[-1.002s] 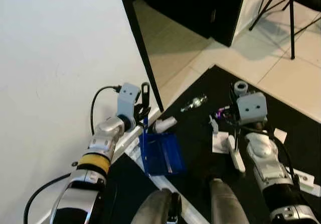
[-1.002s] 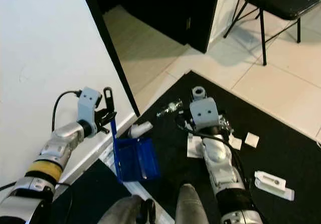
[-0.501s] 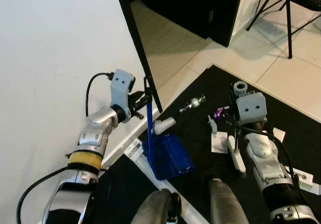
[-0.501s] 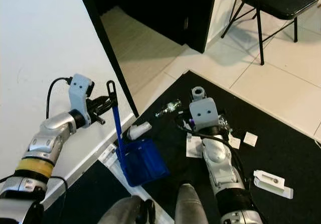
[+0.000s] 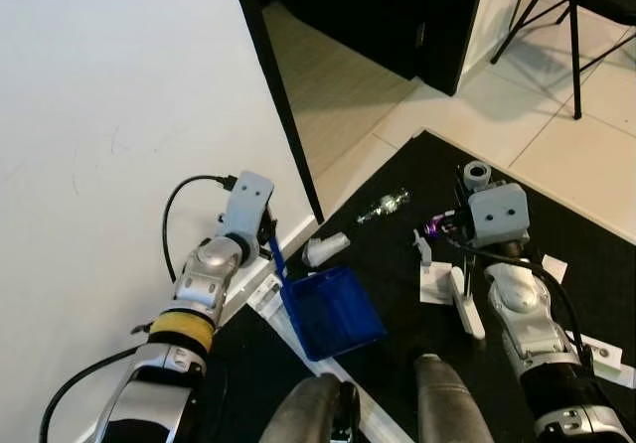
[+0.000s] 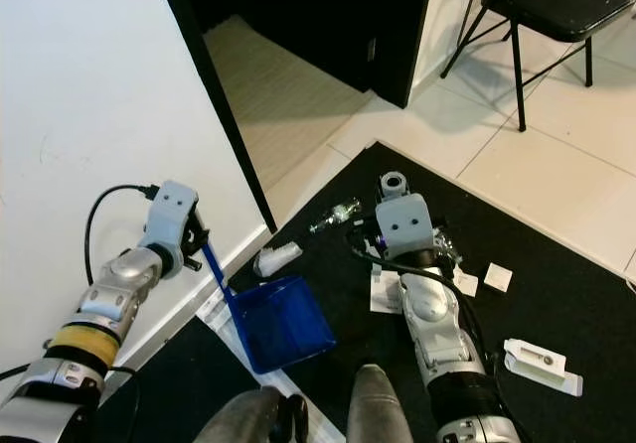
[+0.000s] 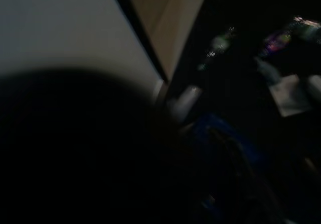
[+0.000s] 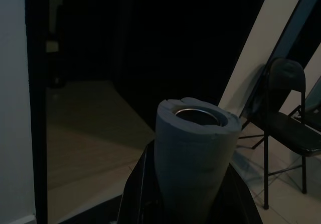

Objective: Sweep floor

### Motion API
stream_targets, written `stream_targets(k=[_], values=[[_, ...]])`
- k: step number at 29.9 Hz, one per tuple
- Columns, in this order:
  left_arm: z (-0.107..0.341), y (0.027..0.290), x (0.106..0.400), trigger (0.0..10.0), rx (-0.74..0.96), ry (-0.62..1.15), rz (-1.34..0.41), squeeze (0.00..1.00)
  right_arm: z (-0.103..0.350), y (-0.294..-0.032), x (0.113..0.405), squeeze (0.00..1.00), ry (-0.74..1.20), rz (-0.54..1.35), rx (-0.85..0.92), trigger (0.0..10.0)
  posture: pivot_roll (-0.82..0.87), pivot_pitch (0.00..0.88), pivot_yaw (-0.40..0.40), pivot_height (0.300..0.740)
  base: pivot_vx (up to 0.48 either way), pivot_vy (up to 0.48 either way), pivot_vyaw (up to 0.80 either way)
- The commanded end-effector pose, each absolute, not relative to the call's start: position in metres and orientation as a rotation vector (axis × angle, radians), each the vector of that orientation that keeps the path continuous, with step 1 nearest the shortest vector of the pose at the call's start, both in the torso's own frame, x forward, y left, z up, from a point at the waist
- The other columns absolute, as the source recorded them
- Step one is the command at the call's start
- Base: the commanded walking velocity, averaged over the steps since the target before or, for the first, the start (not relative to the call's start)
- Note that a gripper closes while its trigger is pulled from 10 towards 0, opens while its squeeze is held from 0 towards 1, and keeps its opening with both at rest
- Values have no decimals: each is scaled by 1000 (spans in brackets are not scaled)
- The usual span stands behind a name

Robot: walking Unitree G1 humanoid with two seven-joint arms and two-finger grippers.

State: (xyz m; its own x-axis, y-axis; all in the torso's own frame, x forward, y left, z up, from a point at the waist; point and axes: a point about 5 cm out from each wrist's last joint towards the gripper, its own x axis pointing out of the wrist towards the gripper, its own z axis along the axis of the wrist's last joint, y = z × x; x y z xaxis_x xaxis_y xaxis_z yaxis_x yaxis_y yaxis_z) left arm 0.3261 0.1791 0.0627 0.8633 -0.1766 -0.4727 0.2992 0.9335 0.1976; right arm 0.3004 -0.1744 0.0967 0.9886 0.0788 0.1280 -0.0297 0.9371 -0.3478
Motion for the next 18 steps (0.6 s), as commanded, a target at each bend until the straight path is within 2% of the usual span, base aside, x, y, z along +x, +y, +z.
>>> stream_targets(k=[1, 2, 3, 8, 9, 11, 13, 17, 18], values=[[52, 181, 321, 10000, 248, 518, -201, 1000, 96, -172, 300, 0, -148, 66, -347, 10000, -111, 169, 101, 740, 0, 0, 0], [52, 181, 321, 10000, 248, 518, -201, 1000, 96, -172, 300, 0, -148, 66, -347, 10000, -111, 169, 101, 740, 0, 0, 0], [52, 183, 322, 10000, 226, 524, -155, 471, 96, -172, 300, 0, -147, 67, -347, 10000, -111, 169, 101, 740, 0, 0, 0], [51, 190, 323, 10000, 190, 537, -21, 459, 96, -172, 299, 0, -146, 68, -348, 10000, -109, 169, 101, 740, 0, 0, 0], [52, 192, 323, 10000, 200, 531, 23, 0, 96, -172, 299, 0, -146, 68, -347, 10000, -109, 169, 101, 740, 0, 0, 0], [52, 195, 323, 10000, 204, 531, 78, 0, 96, -172, 299, 0, -146, 68, -347, 10000, -108, 169, 101, 740, 0, 0, 0], [53, 210, 321, 10000, 211, 538, 244, 0, 96, -172, 299, 0, -146, 68, -346, 10000, -106, 169, 102, 740, 0, 0, 0], [52, 219, 316, 10000, 214, 554, 345, 0, 95, -172, 299, 0, -144, 69, -347, 10000, -103, 168, 101, 740, 0, 0, 0], [51, 221, 314, 8353, 207, 564, 375, 0, 95, -172, 299, 0, -144, 71, -347, 10000, -102, 168, 101, 740, 0, 0, 0]])
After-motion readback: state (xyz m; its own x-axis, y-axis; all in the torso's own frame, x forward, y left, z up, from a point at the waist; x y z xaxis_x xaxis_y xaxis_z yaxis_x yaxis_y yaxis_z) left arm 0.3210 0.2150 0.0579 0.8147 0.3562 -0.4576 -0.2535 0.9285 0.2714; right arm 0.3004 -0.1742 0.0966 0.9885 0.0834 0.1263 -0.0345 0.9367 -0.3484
